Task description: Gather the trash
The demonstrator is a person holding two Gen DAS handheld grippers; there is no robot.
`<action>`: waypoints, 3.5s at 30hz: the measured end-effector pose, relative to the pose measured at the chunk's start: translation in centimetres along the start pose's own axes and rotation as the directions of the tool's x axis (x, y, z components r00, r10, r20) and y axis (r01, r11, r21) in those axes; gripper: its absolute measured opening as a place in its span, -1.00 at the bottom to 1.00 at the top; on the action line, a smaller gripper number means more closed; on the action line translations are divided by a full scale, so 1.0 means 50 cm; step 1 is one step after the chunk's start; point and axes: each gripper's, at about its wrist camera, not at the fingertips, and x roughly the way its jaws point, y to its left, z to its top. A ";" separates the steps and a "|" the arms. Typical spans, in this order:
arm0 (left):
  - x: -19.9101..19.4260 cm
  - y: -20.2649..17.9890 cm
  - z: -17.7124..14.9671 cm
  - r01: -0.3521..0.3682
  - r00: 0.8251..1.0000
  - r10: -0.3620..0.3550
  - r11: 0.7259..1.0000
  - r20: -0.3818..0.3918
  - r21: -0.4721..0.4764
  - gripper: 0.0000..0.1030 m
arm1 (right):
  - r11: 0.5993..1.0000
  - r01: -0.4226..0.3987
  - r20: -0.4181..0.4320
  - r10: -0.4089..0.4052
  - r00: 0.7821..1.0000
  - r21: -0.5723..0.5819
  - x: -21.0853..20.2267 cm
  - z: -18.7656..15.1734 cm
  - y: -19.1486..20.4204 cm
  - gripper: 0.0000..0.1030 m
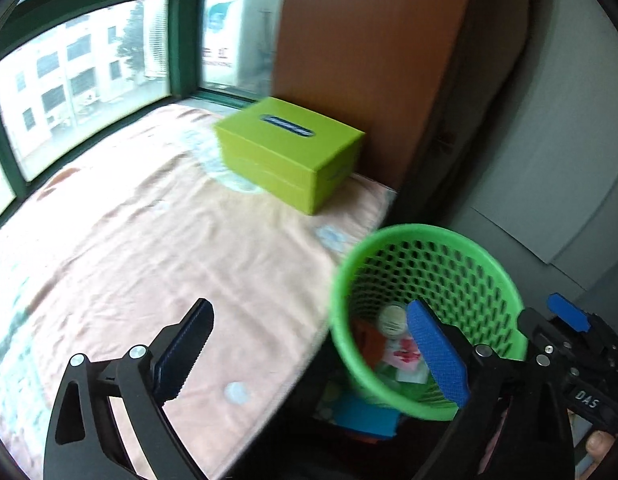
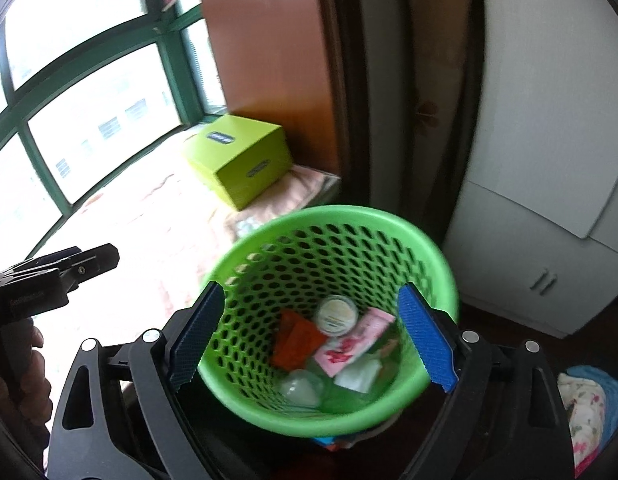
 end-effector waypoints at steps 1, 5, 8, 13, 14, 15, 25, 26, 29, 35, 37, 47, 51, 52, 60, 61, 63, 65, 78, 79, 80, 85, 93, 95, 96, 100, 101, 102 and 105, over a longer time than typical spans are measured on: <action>-0.003 0.012 0.001 -0.007 1.000 0.007 1.000 0.002 -0.011 0.83 | 1.000 -0.009 0.000 0.009 1.000 -0.008 0.002 0.002 0.011 0.72; -0.028 0.061 -0.002 -0.072 0.997 0.073 0.997 0.023 -0.041 0.86 | 0.997 -0.063 -0.005 0.063 0.998 -0.033 0.011 0.012 0.055 0.73; -0.046 0.099 -0.006 -0.121 0.992 0.123 0.990 0.028 -0.067 0.86 | 0.994 -0.093 -0.008 0.093 0.996 -0.053 0.018 0.019 0.087 0.75; -0.074 0.155 -0.017 -0.188 0.980 0.194 0.975 0.038 -0.118 0.86 | 0.987 -0.136 -0.019 0.135 0.991 -0.089 0.031 0.025 0.140 0.77; -0.078 0.165 -0.019 -0.203 0.977 0.209 0.971 0.040 -0.127 0.86 | 0.985 -0.147 -0.021 0.145 0.989 -0.096 0.034 0.026 0.152 0.77; -0.085 0.174 -0.022 -0.220 0.973 0.227 0.966 0.044 -0.135 0.86 | 0.983 -0.154 -0.023 0.153 0.988 -0.102 0.037 0.027 0.161 0.78; -0.140 0.247 -0.040 -0.305 0.941 0.326 0.932 0.087 -0.196 0.86 | 0.965 -0.216 -0.030 0.214 0.976 -0.145 0.054 0.041 0.238 0.82; -0.144 0.252 -0.042 -0.304 0.941 0.326 0.931 0.089 -0.200 0.86 | 0.964 -0.222 -0.029 0.220 0.975 -0.149 0.054 0.043 0.244 0.82; -0.152 0.270 -0.049 -0.293 0.944 0.319 0.929 0.088 -0.225 0.86 | 0.960 -0.232 -0.029 0.230 0.973 -0.160 0.057 0.048 0.260 0.83; -0.168 0.297 -0.065 -0.305 0.935 0.340 0.916 0.100 -0.261 0.86 | 0.955 -0.237 -0.023 0.236 0.971 -0.178 0.060 0.048 0.286 0.84; -0.174 0.304 -0.070 -0.306 0.933 0.345 0.912 0.105 -0.272 0.86 | 0.954 -0.231 -0.021 0.232 0.973 -0.189 0.062 0.044 0.293 0.84; -0.193 0.322 -0.097 -0.315 0.924 0.362 0.902 0.121 -0.295 0.87 | 0.948 -0.239 -0.037 0.237 0.971 -0.210 0.071 0.031 0.317 0.84; -0.199 0.321 -0.103 -0.320 0.920 0.368 0.903 0.132 -0.287 0.87 | 0.946 -0.245 -0.041 0.242 0.969 -0.211 0.073 0.029 0.321 0.84; -0.199 0.323 -0.105 -0.317 0.921 0.366 0.903 0.133 -0.290 0.86 | 0.946 -0.246 -0.042 0.243 0.969 -0.211 0.073 0.029 0.322 0.84; -0.207 0.337 -0.116 -0.300 0.922 0.360 0.897 0.144 -0.324 0.86 | 0.944 -0.251 -0.044 0.247 0.968 -0.213 0.073 0.024 0.326 0.84; -0.207 0.338 -0.117 -0.302 0.921 0.362 0.896 0.142 -0.325 0.87 | 0.944 -0.252 -0.046 0.248 0.968 -0.212 0.074 0.024 0.326 0.84; -0.206 0.341 -0.119 -0.313 0.918 0.372 0.891 0.136 -0.328 0.87 | 0.944 -0.255 -0.046 0.250 0.967 -0.210 0.074 0.023 0.327 0.85; -0.203 0.344 -0.121 -0.309 0.921 0.367 0.892 0.130 -0.331 0.87 | 0.943 -0.256 -0.047 0.252 0.967 -0.210 0.074 0.021 0.328 0.85; -0.201 0.342 -0.130 -0.300 0.930 0.350 0.898 0.109 -0.321 0.86 | 0.941 -0.266 -0.056 0.260 0.964 -0.208 0.078 0.012 0.339 0.87; -0.200 0.341 -0.130 -0.300 0.931 0.349 0.898 0.108 -0.321 0.86 | 0.941 -0.267 -0.057 0.261 0.964 -0.208 0.079 0.012 0.340 0.87; -0.199 0.341 -0.130 -0.299 0.931 0.348 0.899 0.109 -0.321 0.87 | 0.941 -0.268 -0.058 0.261 0.964 -0.208 0.079 0.011 0.340 0.87; -0.195 0.337 -0.130 -0.296 0.933 0.344 0.900 0.104 -0.321 0.87 | 0.943 -0.265 -0.057 0.259 0.964 -0.199 0.080 0.011 0.335 0.87; -0.192 0.332 -0.130 -0.291 0.936 0.338 0.902 0.102 -0.318 0.87 | 0.944 -0.264 -0.060 0.257 0.965 -0.197 0.082 0.010 0.332 0.87; -0.190 0.331 -0.130 -0.295 0.935 0.341 0.902 0.101 -0.315 0.87 | 0.944 -0.264 -0.058 0.258 0.965 -0.199 0.082 0.011 0.332 0.87; -0.189 0.331 -0.131 -0.295 0.935 0.341 0.902 0.100 -0.315 0.87 | 0.944 -0.264 -0.059 0.257 0.965 -0.199 0.082 0.011 0.332 0.87; -0.187 0.333 -0.131 -0.295 0.935 0.340 0.901 0.096 -0.318 0.87 | 0.943 -0.266 -0.062 0.259 0.964 -0.200 0.084 0.008 0.332 0.87; -0.187 0.333 -0.131 -0.295 0.935 0.340 0.901 0.096 -0.317 0.87 | 0.943 -0.266 -0.062 0.259 0.964 -0.199 0.084 0.006 0.332 0.87; -0.187 0.333 -0.131 -0.296 0.935 0.341 0.901 0.096 -0.317 0.87 | 0.943 -0.266 -0.062 0.259 0.964 -0.198 0.084 0.007 0.332 0.87; -0.186 0.334 -0.132 -0.296 0.935 0.340 0.901 0.095 -0.316 0.87 | 0.943 -0.267 -0.064 0.260 0.964 -0.197 0.085 0.005 0.333 0.87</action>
